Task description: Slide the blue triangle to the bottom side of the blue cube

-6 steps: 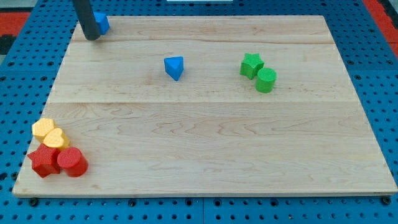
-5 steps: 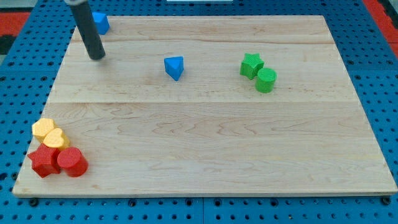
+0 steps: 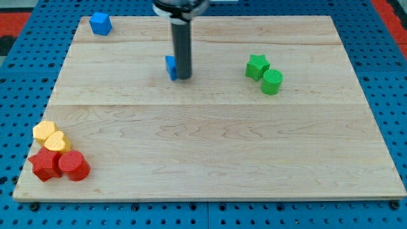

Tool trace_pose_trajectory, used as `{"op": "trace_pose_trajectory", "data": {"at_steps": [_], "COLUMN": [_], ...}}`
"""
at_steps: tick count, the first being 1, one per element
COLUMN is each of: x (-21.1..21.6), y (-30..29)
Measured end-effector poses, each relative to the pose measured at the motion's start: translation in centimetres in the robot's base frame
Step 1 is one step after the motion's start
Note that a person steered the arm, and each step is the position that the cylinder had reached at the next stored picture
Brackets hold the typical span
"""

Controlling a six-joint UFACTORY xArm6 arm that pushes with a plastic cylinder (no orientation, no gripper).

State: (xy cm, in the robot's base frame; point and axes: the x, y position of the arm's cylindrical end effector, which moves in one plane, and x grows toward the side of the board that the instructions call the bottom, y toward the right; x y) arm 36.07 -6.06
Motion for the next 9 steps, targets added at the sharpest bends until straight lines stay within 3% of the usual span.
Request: {"op": "trace_pose_trajectory", "data": {"at_steps": [2, 4, 5, 7, 9], "x": [-3.6, -1.1, -3.3, -5.3, -3.9], "y": [-10.0, -1.4, -0.4, -12.2, -12.2]}}
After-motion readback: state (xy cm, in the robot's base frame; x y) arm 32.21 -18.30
